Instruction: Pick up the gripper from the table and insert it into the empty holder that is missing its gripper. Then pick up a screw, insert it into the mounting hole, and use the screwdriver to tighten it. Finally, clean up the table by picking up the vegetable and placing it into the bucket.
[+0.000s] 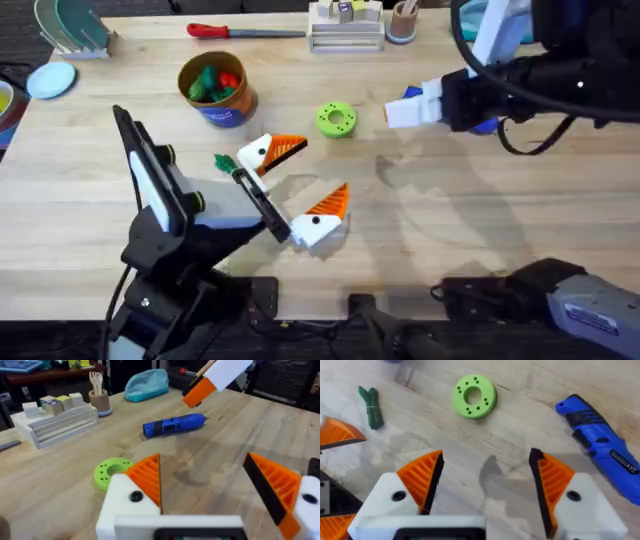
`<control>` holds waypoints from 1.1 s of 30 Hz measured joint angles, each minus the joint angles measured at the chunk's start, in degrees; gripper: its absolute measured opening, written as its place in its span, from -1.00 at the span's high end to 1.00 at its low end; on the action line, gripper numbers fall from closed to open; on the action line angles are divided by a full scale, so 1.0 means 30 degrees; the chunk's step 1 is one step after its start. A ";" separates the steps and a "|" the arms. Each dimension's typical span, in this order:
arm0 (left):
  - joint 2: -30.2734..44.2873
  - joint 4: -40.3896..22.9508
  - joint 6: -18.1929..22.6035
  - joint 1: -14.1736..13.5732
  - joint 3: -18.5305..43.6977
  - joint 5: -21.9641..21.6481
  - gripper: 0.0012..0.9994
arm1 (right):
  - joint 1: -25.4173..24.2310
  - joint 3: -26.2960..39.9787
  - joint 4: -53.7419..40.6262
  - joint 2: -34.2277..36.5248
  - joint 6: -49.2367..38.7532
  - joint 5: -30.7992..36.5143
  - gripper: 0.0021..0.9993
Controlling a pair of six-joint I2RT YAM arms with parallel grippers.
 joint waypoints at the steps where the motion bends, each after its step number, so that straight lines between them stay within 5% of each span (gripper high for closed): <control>1: 0.0002 0.0124 0.0000 0.0000 -0.0011 -0.0006 -0.98 | 0.0003 0.0000 0.0000 0.0002 0.0000 0.0000 -0.98; 4: 0.0007 -0.0035 0.0000 0.0000 0.0104 -0.0478 -0.98 | 0.0003 0.0000 0.0000 -0.0001 0.0000 0.0000 -0.98; 8: 0.0080 -0.3000 0.0014 0.0000 0.2052 -0.2603 -0.98 | 0.0003 0.0000 0.0007 -0.0003 0.0000 0.0000 -0.98; 14: 0.2776 -0.8404 -0.0073 0.0000 0.8046 -0.6963 -0.98 | 0.0003 0.0000 0.0006 -0.0003 0.0000 0.0000 -0.98; 20: 0.9061 -1.5042 -0.0946 0.0000 1.4530 -1.0733 -0.98 | 0.0003 0.0000 0.0138 0.0000 0.0000 0.0000 -0.98; 26: 1.3932 -1.7439 -0.1297 0.0000 1.8360 -1.1802 -0.98 | 0.0003 0.0000 0.0138 0.0004 0.0000 0.0000 -0.98; 30: 1.5407 -1.7903 -0.1561 0.0000 1.8633 -1.2076 -0.98 | 0.0003 0.0000 0.0138 -0.0002 0.0000 0.0000 -0.98; 33: 1.6165 -1.8116 -0.3329 0.0313 1.8633 -1.2226 -0.98 | 0.0003 0.0000 0.0138 -0.0003 0.0000 0.0000 -0.98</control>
